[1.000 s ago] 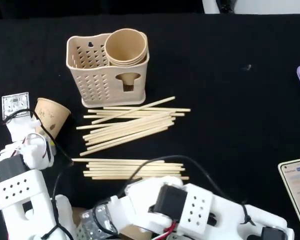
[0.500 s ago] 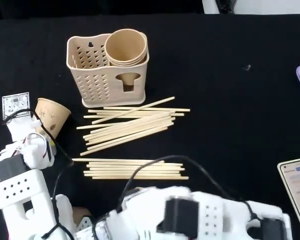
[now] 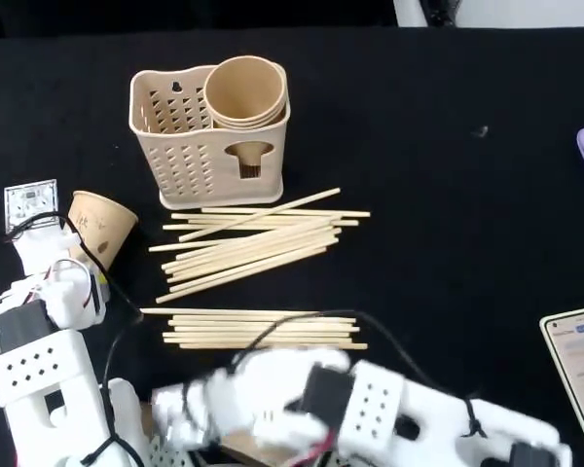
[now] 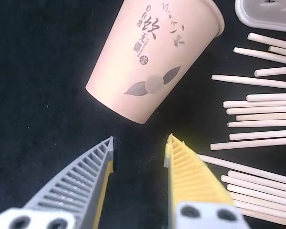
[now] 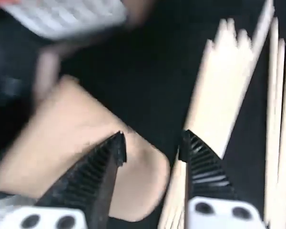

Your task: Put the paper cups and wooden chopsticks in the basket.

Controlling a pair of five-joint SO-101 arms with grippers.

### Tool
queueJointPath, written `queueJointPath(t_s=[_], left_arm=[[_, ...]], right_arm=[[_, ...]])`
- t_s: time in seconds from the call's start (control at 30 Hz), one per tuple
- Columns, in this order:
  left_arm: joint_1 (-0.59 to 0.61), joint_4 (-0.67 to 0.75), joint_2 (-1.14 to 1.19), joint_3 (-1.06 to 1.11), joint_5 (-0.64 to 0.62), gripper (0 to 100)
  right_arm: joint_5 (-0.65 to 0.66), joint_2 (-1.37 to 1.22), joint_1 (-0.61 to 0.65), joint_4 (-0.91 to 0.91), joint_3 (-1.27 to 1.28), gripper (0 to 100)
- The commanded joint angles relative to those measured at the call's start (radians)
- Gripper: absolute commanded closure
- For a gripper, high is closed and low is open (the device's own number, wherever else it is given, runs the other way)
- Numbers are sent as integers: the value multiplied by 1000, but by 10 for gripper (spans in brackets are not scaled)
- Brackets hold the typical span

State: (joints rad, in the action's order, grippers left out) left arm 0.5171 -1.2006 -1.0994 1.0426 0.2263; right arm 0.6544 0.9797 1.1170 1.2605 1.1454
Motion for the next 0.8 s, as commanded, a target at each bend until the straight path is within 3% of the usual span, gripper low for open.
queueJointPath(t_s=[0.0, 0.13, 0.27, 0.4, 0.67, 0.77], left_arm=[[-13, -2, -14, -19, 6, 820], [-13, -2, -14, -16, 6, 820], [-15, -11, -14, -10, 6, 819], [-13, -11, -8, -10, 11, 819], [-13, -11, -5, -10, 8, 819], [-8, -11, -5, 8, 11, 819]], right_arm=[[94, -18, -258, -6, -28, 800], [124, -18, -414, 2, -84, 800], [114, -16, -489, 41, -176, 800], [-21, -16, -486, 163, -311, 798], [-43, -16, -86, 364, -346, 798], [-43, -16, 2, 397, -344, 798]])
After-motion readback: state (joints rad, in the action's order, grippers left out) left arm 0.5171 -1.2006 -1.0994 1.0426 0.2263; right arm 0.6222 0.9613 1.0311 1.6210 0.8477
